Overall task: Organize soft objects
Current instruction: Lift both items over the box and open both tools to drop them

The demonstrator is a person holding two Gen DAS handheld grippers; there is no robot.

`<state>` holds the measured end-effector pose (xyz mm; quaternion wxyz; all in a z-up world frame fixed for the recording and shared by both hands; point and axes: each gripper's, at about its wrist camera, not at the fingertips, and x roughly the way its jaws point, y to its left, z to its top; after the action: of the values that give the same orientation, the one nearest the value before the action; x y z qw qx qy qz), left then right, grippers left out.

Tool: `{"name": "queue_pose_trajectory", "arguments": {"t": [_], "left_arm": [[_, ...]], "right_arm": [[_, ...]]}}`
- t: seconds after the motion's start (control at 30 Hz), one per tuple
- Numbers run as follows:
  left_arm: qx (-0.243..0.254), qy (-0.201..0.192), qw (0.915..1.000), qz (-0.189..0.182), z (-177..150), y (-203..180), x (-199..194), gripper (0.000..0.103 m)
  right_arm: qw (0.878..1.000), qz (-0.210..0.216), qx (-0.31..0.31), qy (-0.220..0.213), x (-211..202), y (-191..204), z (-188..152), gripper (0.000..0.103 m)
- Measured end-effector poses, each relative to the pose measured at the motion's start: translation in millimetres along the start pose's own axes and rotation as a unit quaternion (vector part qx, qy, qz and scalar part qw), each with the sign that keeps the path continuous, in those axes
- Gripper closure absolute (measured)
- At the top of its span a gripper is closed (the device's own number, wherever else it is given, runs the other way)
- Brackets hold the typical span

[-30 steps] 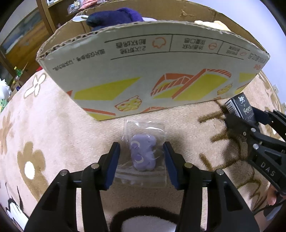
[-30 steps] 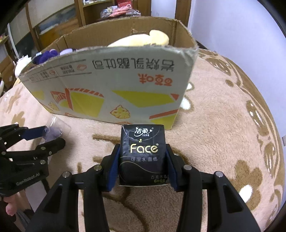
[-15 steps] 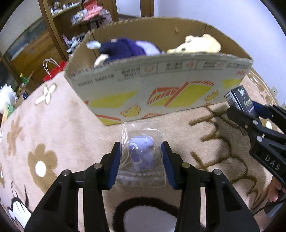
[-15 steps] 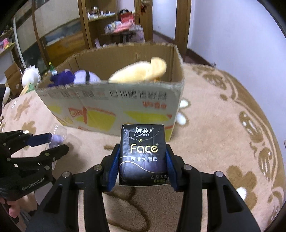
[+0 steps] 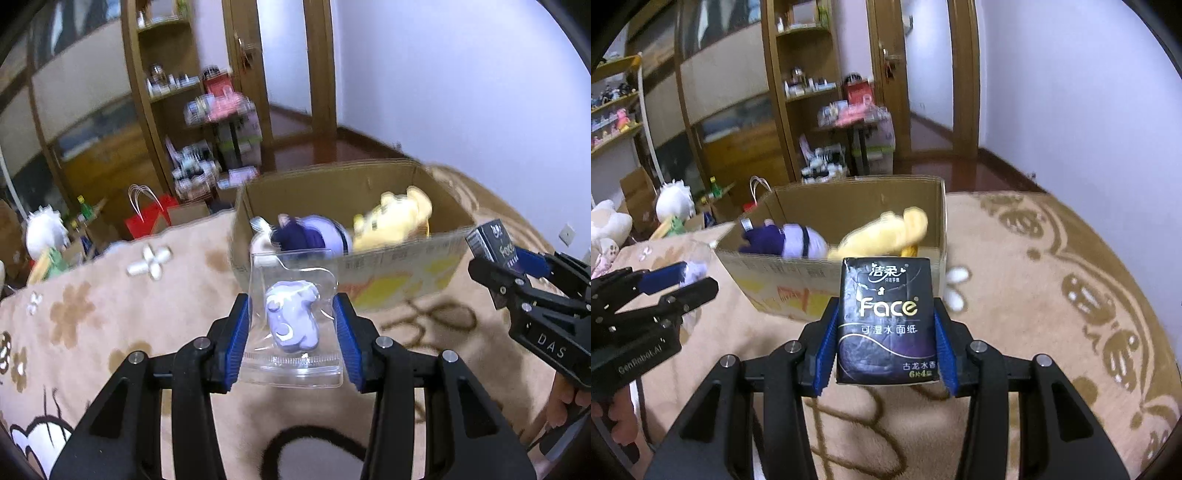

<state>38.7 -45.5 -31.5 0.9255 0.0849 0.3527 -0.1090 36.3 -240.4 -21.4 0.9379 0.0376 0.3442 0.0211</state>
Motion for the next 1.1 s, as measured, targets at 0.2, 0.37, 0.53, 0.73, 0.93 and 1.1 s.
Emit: {"name": "queue_pose_trajectory", "arguments": {"t": [0.2, 0.37, 0.53, 0.73, 0.93, 1.1], "left_arm": [[0.002, -0.048, 0.9988, 0.008, 21, 13, -8, 0.059], [0.001, -0.072, 0.9974, 0.006, 34, 17, -9, 0.059], [-0.001, -0.097, 0.9953, 0.005, 47, 19, -4, 0.059], [0.002, -0.112, 0.9937, 0.005, 64, 22, 6, 0.059], [0.01, -0.106, 0.9942, 0.008, 72, 23, 26, 0.059], [0.008, -0.096, 0.9954, -0.001, 75, 21, 40, 0.058]], "right_arm": [[0.999, -0.001, -0.003, -0.034, -12, 1, 18, 0.054], [0.999, 0.001, -0.003, -0.053, -13, -2, 32, 0.054], [0.998, 0.0, -0.009, -0.066, -9, -2, 43, 0.054], [0.997, 0.004, -0.016, -0.077, 3, -1, 55, 0.054], [0.996, 0.01, -0.018, -0.082, 21, 0, 66, 0.054], [0.997, 0.018, -0.011, -0.074, 37, -2, 72, 0.054]]}}
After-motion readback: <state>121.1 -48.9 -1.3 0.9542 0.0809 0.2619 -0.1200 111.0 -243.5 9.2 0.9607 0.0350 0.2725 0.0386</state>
